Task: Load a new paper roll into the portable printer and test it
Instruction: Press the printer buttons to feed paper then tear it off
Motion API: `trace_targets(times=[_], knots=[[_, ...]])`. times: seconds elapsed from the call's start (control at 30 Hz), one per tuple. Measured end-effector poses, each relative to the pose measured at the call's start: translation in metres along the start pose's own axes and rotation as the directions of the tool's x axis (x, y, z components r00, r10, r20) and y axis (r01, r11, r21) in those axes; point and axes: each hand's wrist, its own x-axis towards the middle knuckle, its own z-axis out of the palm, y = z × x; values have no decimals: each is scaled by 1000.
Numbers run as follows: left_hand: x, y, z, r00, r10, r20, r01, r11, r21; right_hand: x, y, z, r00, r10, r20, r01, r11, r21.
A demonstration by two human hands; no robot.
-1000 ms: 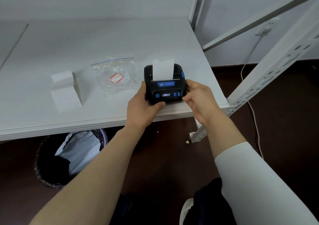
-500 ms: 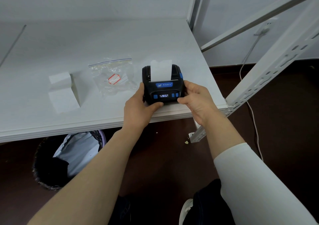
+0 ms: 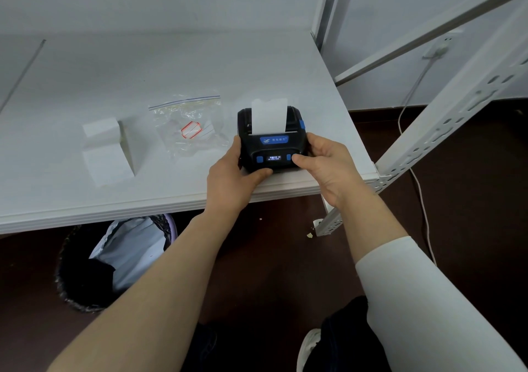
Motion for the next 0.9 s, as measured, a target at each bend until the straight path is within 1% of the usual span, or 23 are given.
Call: trace_targets(times=[0.47, 0.63, 0.73, 0.9], knots=[[-1, 1, 0, 1000, -13, -5, 13, 1000, 19, -1, -1, 1, 1000, 0, -29, -1, 1000, -17], [0, 1, 0, 1000, -20, -5, 20, 1000, 18, 0, 1, 1, 998, 18, -58, -17, 1000, 19], [-1, 3, -1, 1000, -23, -3, 23, 1000, 15, 0, 1, 2, 999, 19, -48, -18, 1000, 8], [-1, 3, -1, 1000, -29, -2, 29, 999, 18, 3, 0, 1, 994, 82, -69, -79, 996, 45]])
